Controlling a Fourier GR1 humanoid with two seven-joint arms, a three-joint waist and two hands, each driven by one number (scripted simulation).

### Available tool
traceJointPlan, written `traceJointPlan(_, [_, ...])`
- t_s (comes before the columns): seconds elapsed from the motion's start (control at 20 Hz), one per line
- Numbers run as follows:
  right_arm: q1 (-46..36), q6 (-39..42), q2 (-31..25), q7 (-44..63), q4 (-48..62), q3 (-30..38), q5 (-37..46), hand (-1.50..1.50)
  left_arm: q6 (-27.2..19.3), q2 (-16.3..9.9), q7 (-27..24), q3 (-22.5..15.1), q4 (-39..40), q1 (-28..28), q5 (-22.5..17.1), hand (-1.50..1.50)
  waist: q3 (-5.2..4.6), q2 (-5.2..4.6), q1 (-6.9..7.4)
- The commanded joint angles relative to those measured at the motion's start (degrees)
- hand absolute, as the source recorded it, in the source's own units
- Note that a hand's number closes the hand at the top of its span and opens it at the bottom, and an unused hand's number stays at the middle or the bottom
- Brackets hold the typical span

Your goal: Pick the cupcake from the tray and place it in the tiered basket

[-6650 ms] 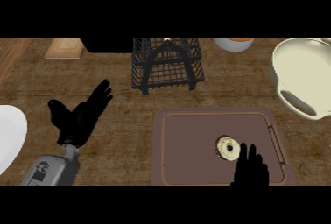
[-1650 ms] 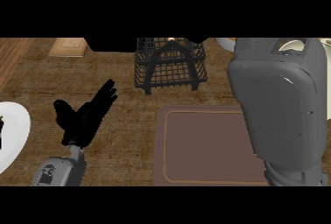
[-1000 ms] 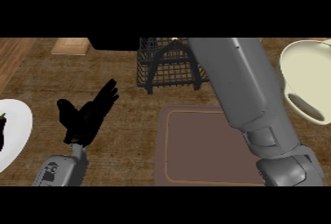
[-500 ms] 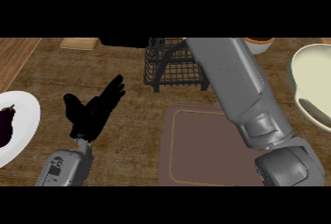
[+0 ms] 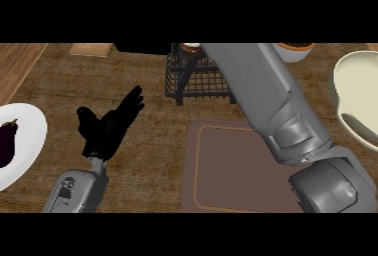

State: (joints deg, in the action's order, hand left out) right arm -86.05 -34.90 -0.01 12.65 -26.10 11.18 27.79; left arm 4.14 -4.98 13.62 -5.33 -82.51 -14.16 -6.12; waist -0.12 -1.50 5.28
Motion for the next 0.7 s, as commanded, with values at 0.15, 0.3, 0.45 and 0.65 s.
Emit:
traceJointPlan(0.15, [-0.7,-10.4,-1.7,-1.1,1.1,5.6,-4.2,-1.50,-0.8,-0.6,0.3,1.4,-0.5,0.1,0.1,0.00,0.08,0.53,-2.55])
traceJointPlan(0.3, [2.7,-10.9,-2.7,2.0,0.3,4.6,-3.1,-1.50,-1.1,-1.0,-0.3,2.8,0.6,1.8,-0.2,0.00,0.10,1.38,-4.71])
traceJointPlan(0.45, [6.0,-4.8,-7.0,4.7,-3.8,3.1,-2.9,-1.50,-1.0,-1.4,1.3,3.6,-1.5,2.6,-1.4,0.00,0.14,2.03,-6.32])
traceJointPlan(0.65, [11.7,7.6,-11.5,5.6,-12.3,1.6,-5.3,-1.50,-2.3,-1.8,1.0,4.6,-1.1,3.2,-0.6,0.00,0.19,2.68,-8.07])
